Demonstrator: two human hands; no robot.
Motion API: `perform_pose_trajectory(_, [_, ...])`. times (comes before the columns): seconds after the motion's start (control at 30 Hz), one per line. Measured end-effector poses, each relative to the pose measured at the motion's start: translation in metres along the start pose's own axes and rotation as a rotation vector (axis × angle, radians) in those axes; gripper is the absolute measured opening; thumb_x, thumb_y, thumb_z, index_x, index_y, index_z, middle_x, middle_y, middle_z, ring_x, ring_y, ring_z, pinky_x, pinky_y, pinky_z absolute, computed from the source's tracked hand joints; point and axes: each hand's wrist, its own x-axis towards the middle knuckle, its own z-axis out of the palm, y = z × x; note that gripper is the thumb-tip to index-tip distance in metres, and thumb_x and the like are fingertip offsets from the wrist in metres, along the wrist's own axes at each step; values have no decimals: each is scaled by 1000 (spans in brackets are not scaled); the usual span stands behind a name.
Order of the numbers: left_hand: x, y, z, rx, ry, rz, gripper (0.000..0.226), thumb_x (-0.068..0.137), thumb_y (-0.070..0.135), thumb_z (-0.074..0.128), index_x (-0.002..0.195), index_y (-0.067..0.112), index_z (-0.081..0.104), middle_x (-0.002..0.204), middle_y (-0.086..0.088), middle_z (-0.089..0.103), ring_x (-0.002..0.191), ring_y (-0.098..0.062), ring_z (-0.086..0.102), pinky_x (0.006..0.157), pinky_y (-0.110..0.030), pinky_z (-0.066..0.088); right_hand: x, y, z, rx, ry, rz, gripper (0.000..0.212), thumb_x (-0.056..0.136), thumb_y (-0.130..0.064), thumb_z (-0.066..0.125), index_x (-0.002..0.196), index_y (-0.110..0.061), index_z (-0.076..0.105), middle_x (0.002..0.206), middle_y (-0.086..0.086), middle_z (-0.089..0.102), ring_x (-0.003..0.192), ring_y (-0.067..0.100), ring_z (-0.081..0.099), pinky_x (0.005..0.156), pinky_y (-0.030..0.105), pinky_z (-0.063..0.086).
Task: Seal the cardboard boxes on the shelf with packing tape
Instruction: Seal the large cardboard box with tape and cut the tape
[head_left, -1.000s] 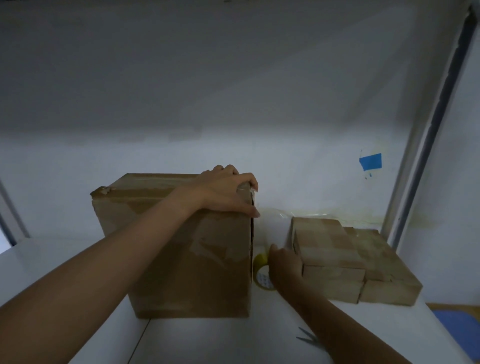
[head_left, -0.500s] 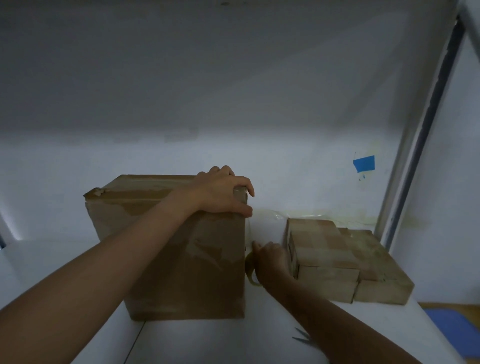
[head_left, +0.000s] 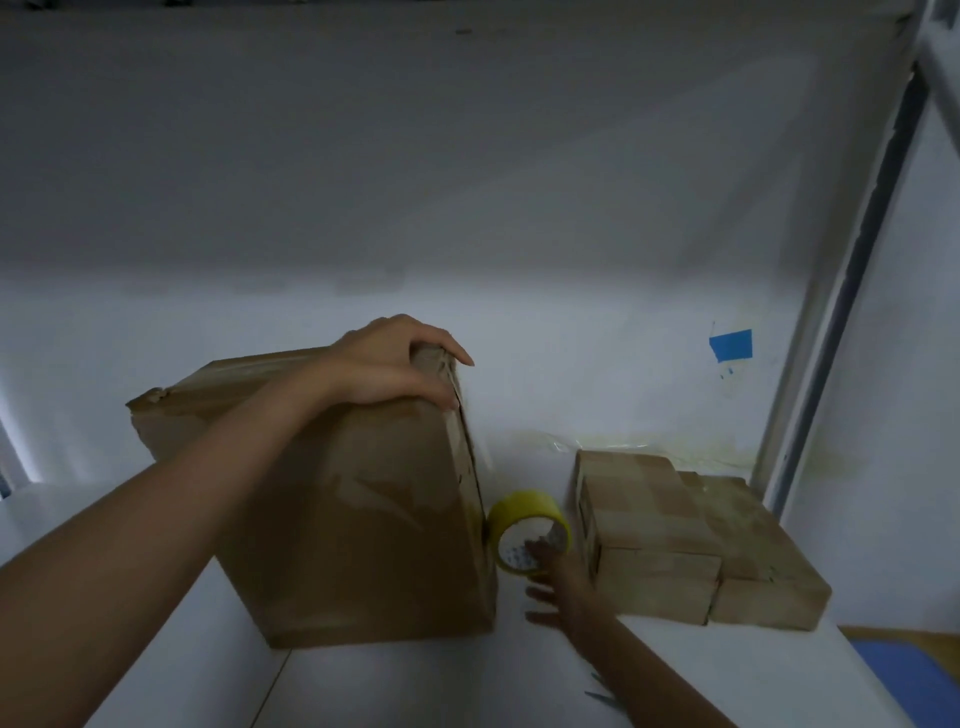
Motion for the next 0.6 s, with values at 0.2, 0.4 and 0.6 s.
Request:
perform_pose_trajectory(0.2, [-16, -11, -18, -86, 78, -14, 49, 59, 55, 75, 107, 58, 65, 135, 19, 50, 133, -6, 42, 111, -37, 38, -11, -4, 49, 219, -133, 187, 45, 88, -54, 57, 123, -28, 45, 110, 11, 54, 103, 37, 53, 96, 61, 45])
perform_pose_trajectory(0.4, [-42, -27, -44, -226, 234, -20, 36, 79, 35, 80, 112, 46, 69, 136, 18, 52, 128, -9, 46, 98, -30, 39, -20, -48, 56, 42, -22, 2, 44, 93, -54, 48, 123, -22, 52, 95, 5, 58, 82, 25, 56, 72, 40, 49])
perform_pose_trajectory(0.6, [-68, -55, -48, -386, 417, -44, 43, 73, 53, 68, 115, 45, 68, 127, 18, 58, 114, -6, 53, 87, -26, 44, -25, -111, 48, -291, 145, -224, 65, 90, -62, 47, 135, -15, 51, 125, 16, 59, 106, 37, 58, 85, 47, 53])
